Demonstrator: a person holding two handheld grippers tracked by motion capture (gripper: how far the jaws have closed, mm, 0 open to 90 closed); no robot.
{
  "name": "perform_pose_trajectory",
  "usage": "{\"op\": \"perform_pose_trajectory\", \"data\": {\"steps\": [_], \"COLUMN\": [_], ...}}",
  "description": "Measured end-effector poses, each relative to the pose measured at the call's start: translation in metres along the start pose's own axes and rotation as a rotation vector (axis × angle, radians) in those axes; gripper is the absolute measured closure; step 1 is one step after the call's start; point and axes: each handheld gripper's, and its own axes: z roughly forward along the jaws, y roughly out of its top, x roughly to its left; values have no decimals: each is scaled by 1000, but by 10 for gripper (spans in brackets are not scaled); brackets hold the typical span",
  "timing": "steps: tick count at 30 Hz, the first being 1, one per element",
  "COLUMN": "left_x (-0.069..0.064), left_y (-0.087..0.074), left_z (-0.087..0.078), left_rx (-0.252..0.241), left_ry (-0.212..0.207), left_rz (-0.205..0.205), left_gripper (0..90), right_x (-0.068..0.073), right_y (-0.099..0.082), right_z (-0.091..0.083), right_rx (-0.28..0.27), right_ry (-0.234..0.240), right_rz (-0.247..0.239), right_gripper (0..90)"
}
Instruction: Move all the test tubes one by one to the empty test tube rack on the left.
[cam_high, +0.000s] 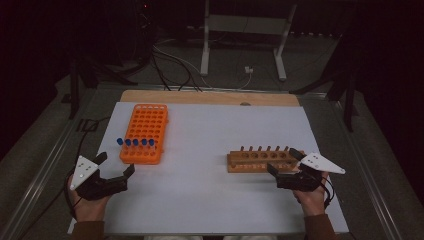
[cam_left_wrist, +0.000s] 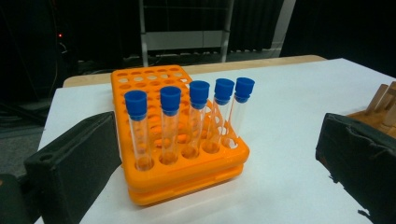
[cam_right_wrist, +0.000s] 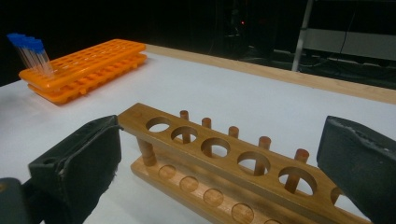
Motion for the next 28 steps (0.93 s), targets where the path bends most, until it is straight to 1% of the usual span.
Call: {"op": "perform_pose_trajectory", "data": {"steps": [3, 6, 7, 8, 12, 17, 22, 25, 28], "left_x": [-1, 0, 0, -1, -3, -2, -2, -2, -1], "left_y": [-3, -5, -5, -5, -3, -3, -2, -3, -3], "left_z": [1, 3, 3, 3, 4, 5, 4, 3, 2], "left_rx": [11, 17, 19, 15, 1, -1, -5, -7, -8], "left_ry": [5, 8, 9, 8, 7, 7, 9, 3, 13], "left_rz": [3, 0, 2, 0, 10, 7, 0, -20, -24], "left_gripper": [6, 6, 6, 6, 6, 7, 6, 6, 7], "right_x": [-1, -2, -3, -4, -7, -8, -12, -14, -14], "right_y": [-2, -3, -4, -4, -8, -12, -14, -16, -17], "right_z": [-1, -3, -4, -5, -10, -12, -14, -14, -14], "right_rx": [-7, -13, -18, -24, -37, -36, -43, -40, -38], "right_ry": [0, -2, 4, 7, -9, -25, -42, -45, -51], "right_rz": [9, 6, 11, 14, 35, 32, 48, 53, 52], "right_gripper": [2, 2, 2, 2, 2, 2, 2, 2, 2]}}
